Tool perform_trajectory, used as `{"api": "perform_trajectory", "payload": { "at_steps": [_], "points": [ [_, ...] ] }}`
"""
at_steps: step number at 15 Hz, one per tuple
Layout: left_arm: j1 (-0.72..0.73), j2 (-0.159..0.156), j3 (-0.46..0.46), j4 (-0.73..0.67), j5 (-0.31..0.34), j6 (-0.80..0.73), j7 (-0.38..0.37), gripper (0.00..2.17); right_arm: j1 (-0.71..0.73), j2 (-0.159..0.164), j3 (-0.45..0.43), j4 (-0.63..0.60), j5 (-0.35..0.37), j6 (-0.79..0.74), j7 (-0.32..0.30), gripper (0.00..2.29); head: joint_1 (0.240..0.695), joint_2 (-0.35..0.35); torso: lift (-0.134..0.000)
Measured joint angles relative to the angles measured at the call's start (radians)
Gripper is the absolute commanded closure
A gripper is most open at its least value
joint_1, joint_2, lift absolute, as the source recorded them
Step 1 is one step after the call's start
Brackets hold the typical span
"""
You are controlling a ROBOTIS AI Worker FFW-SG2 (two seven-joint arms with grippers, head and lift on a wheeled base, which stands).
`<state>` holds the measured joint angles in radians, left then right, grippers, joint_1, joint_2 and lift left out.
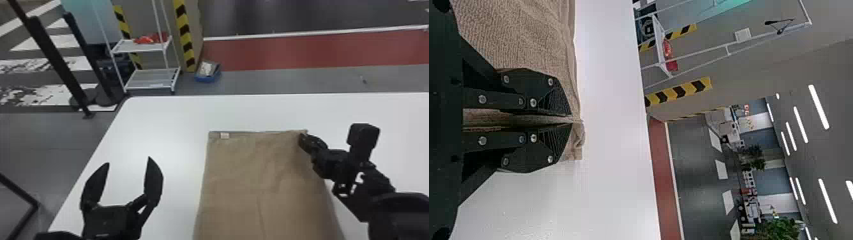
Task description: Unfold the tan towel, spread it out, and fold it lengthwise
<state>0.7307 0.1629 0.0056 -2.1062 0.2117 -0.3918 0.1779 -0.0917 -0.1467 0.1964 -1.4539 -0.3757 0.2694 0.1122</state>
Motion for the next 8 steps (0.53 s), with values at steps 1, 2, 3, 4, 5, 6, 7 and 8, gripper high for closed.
{"api": "perform_trajectory", "payload": {
  "at_steps": [1,2,3,4,5,6,7,8],
  "points": [
    [-0.001,0.001,0.001,-0.001,0.0,0.001,0.0,0.0,0.01,-0.002,-0.008,-0.025,-0.004,0.001,0.002,1.15,0.695,0.173,-0.123],
    [-0.003,0.001,0.002,-0.002,0.0,0.001,0.0,0.0,0.022,-0.006,-0.019,-0.055,-0.008,0.003,0.003,1.15,0.695,0.168,-0.123],
    [-0.006,0.001,0.002,-0.002,0.0,0.001,-0.004,0.0,0.035,-0.01,-0.031,-0.085,-0.011,0.005,0.003,1.15,0.695,0.164,-0.123],
    [-0.009,0.001,0.002,-0.002,0.001,0.002,-0.007,0.0,0.053,-0.016,-0.047,-0.119,-0.019,0.005,0.004,1.15,0.695,0.157,-0.123],
    [-0.012,0.002,0.001,-0.002,0.003,0.002,-0.015,0.0,0.072,-0.021,-0.067,-0.15,-0.028,0.006,0.005,1.15,0.695,0.15,-0.123],
    [-0.016,0.003,0.001,-0.002,0.006,0.002,-0.024,0.0,0.098,-0.031,-0.097,-0.189,-0.041,0.006,0.006,1.15,0.695,0.12,-0.123],
    [-0.021,0.005,0.001,-0.002,0.009,0.002,-0.028,0.0,0.121,-0.04,-0.126,-0.221,-0.059,0.006,0.01,1.15,0.695,0.105,-0.123],
    [-0.027,0.006,0.001,-0.002,0.01,0.004,-0.029,0.0,0.149,-0.05,-0.164,-0.257,-0.085,0.005,0.024,1.15,0.695,0.088,-0.123]
  ]
}}
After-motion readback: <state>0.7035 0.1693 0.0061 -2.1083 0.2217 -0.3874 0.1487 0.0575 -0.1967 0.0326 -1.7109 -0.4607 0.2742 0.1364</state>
